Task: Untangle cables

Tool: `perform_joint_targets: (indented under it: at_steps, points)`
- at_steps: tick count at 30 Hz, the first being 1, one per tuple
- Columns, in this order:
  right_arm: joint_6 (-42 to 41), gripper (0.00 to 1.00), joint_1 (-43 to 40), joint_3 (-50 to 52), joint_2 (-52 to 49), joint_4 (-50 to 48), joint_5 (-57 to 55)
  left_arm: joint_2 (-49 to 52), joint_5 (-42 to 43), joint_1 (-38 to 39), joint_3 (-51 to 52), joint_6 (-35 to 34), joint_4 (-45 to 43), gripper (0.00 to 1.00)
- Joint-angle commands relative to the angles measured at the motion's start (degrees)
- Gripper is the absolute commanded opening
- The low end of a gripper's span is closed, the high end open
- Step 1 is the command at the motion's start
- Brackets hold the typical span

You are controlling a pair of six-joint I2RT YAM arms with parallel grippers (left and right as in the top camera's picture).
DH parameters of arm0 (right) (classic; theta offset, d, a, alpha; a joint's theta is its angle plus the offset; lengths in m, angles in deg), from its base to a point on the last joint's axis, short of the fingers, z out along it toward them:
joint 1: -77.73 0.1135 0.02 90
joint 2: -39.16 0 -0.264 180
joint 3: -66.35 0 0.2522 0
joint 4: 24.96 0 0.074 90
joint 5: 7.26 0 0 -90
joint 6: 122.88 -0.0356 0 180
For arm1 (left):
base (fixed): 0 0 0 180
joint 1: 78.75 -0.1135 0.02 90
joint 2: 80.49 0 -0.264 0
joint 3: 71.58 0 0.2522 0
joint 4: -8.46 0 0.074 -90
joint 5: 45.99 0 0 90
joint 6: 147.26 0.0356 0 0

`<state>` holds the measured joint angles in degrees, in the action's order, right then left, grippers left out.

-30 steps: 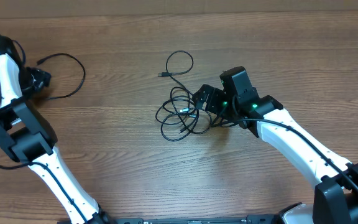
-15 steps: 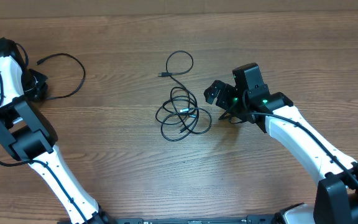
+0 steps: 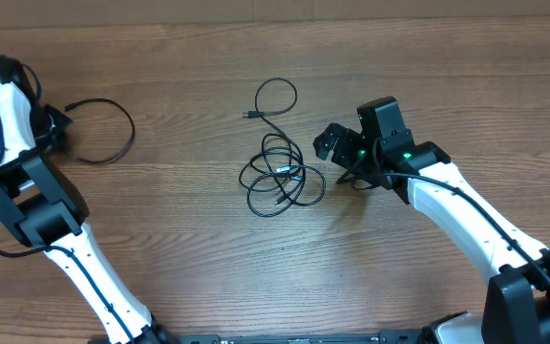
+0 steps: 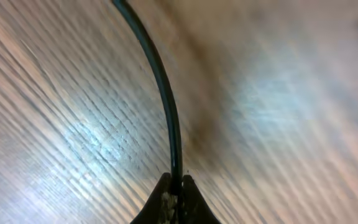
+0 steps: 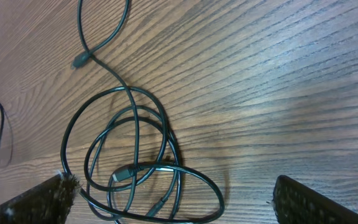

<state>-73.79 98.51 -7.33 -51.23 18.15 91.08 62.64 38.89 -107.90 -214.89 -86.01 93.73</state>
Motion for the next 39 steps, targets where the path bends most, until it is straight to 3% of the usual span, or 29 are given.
perform_joint_targets:
  at_steps: [1,11,22,25,32,35,39]
  points:
    - [0.4,1.0,0.1,-0.2,-0.1,-0.3,-0.6,-4.2,3.9,0.0,-8.3,2.4,1.2,0.04]
    - [0.4,1.0,0.1,-0.2,-0.1,-0.3,-0.6,-15.8,6.9,2.5,-25.5,-2.2,-1.5,0.04]
    - [0.4,1.0,0.1,-0.2,-0.1,-0.3,-0.6,-23.7,14.2,10.9,-25.9,1.1,-10.3,0.04]
    - [0.4,1.0,0.1,-0.2,-0.1,-0.3,-0.6,-23.4,17.8,13.7,-25.9,5.1,-10.4,0.04]
    - [0.4,1.0,0.1,-0.2,-0.1,-0.3,-0.6,-23.3,17.9,18.0,-25.8,5.7,-8.8,0.04]
    - [0.4,1.0,0.1,-0.2,-0.1,-0.3,-0.6,-22.4,25.9,18.5,-25.8,10.2,-11.7,0.04]
    - [0.4,1.0,0.1,-0.2,-0.1,-0.3,-0.6,-20.2,34.3,18.5,-25.7,10.4,-14.6,0.04]
